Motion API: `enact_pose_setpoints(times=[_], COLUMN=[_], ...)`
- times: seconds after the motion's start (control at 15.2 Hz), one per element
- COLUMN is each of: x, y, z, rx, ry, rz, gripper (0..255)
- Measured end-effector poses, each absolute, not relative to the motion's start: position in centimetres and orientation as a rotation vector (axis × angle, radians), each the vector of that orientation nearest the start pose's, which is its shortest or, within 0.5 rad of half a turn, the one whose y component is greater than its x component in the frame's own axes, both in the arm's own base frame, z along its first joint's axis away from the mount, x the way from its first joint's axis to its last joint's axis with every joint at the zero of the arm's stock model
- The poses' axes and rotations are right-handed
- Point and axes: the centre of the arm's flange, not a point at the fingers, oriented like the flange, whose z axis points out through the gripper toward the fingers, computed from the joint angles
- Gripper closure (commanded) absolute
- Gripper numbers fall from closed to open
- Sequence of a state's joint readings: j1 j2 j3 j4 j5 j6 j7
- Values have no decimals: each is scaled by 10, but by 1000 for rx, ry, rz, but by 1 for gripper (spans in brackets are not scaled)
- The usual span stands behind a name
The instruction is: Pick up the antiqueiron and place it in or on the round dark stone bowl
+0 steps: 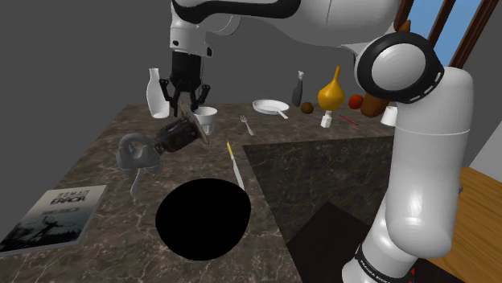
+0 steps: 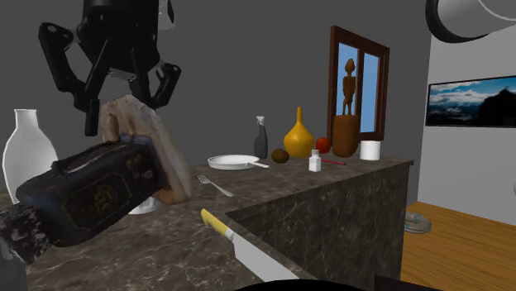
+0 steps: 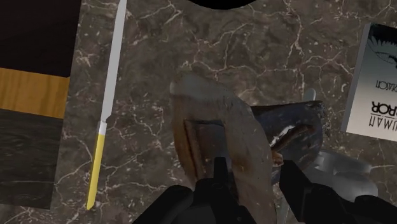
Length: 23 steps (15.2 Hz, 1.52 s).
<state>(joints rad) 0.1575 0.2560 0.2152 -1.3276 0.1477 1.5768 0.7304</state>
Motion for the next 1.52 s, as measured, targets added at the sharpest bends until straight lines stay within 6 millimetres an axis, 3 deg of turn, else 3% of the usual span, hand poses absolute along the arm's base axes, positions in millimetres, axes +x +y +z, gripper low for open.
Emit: enact_pose_setpoints(times=[0.79, 1.52], x=[583, 453], y=[228, 268], z=[651, 690], rx=[-2917, -2917], ry=[539, 538], rz=[159, 158], gripper=[255, 255])
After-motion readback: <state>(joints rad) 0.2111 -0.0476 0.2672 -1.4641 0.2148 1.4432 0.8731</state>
